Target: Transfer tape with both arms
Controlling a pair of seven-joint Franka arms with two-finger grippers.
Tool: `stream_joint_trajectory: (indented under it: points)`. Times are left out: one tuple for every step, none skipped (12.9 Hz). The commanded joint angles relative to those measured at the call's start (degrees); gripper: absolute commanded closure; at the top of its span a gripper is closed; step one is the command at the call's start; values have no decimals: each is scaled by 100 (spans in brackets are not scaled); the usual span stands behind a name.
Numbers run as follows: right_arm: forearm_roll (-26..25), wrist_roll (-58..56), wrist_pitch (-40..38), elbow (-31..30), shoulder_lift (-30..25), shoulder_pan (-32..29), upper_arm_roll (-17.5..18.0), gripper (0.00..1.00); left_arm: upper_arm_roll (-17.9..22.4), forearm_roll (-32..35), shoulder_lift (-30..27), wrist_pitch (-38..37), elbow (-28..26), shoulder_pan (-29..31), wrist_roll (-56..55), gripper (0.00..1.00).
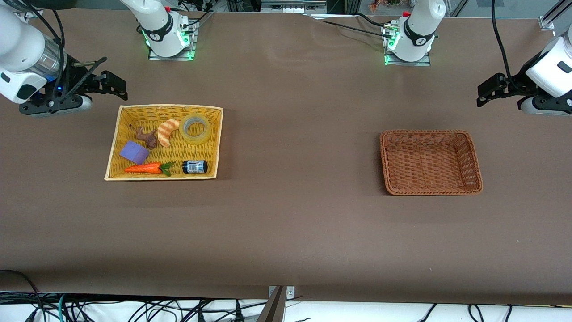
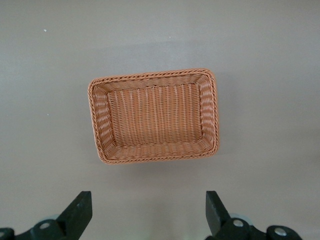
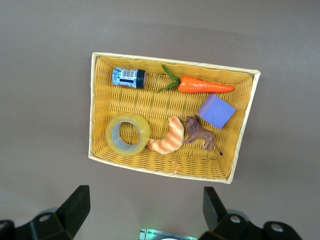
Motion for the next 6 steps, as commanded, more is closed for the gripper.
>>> stream_joint_trajectory:
  points:
    - [6,-74,-273,113,-36,-22,21,0,-4,78,80,-136,186,5,53,0]
    - [-11,-48,-300,113,-44,-22,21,0,-4,78,80,-136,177,5,53,0]
    - [-20,-82,-275,121,-45,-22,21,0,-4,78,80,-136,177,14,53,0]
    - [-37,-100,-248,130,-45,-22,21,0,-4,78,80,-136,177,5,44,0]
    - [-81,-91,-239,139,-36,-14,21,0,-4,78,80,-136,177,5,44,0]
    - [-90,-91,-239,139,-36,-22,21,0,-4,78,80,-145,177,14,44,0]
